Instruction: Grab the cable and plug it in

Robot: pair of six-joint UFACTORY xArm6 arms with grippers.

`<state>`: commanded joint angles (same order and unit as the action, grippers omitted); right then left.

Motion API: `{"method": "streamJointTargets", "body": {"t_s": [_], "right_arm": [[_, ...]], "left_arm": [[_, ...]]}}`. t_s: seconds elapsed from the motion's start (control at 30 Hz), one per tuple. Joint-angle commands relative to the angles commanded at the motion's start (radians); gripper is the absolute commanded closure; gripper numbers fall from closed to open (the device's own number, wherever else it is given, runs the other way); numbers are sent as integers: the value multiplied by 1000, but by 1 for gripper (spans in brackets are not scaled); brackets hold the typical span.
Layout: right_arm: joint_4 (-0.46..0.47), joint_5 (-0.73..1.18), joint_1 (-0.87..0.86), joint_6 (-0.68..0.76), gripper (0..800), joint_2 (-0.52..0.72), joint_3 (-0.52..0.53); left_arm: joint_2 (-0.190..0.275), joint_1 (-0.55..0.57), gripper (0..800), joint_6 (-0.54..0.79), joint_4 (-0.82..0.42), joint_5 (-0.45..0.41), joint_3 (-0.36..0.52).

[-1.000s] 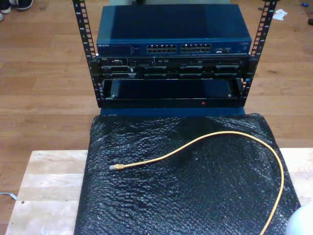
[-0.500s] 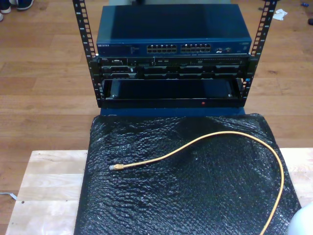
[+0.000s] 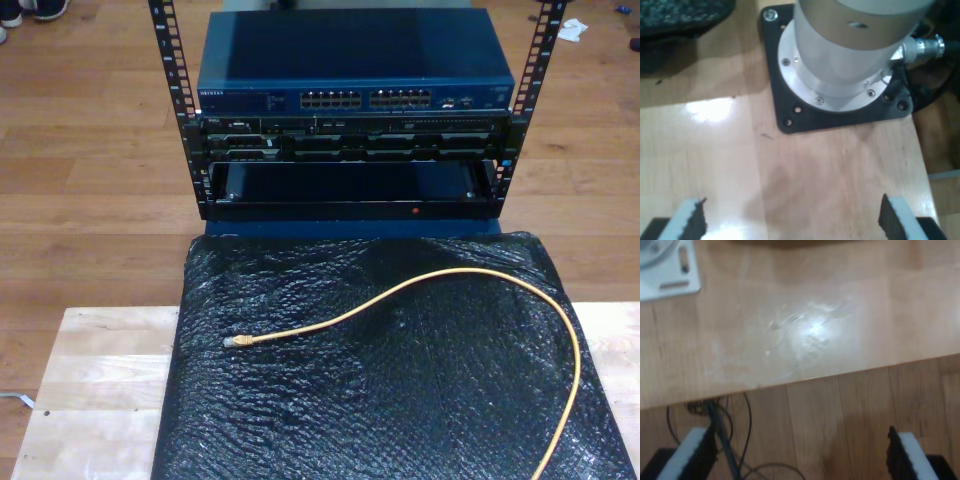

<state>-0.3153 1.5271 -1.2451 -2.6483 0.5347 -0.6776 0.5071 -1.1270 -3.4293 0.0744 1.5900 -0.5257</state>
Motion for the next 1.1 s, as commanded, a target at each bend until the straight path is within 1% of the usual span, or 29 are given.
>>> {"method": "streamJointTargets", "body": {"t_s": [0.17, 0.3, 0.43, 0.6, 0.7, 0.9, 1.1], "right_arm": [[-68, 75, 61, 112, 0, -58, -87], [-140, 144, 114, 178, 0, -110, -160], [-187, 199, 153, 252, 0, -141, -219], [-244, 216, 199, 301, 0, -146, -252], [-258, 218, 230, 325, 0, -146, -259], [-272, 216, 296, 387, 0, -146, -275], [-318, 216, 338, 446, 0, -146, -328]], "left_arm": [[6, 78, 0, -80, 6, 18, -8], [5, 120, 0, -123, 64, 52, -40], [2, 155, 0, -149, 100, 87, -68], [0, 204, 0, -207, 118, 92, -95], [2, 227, 0, -238, 121, 97, -103], [-2, 250, 0, -258, 140, 104, -103], [0, 284, 0, -278, 160, 104, -103]]}}
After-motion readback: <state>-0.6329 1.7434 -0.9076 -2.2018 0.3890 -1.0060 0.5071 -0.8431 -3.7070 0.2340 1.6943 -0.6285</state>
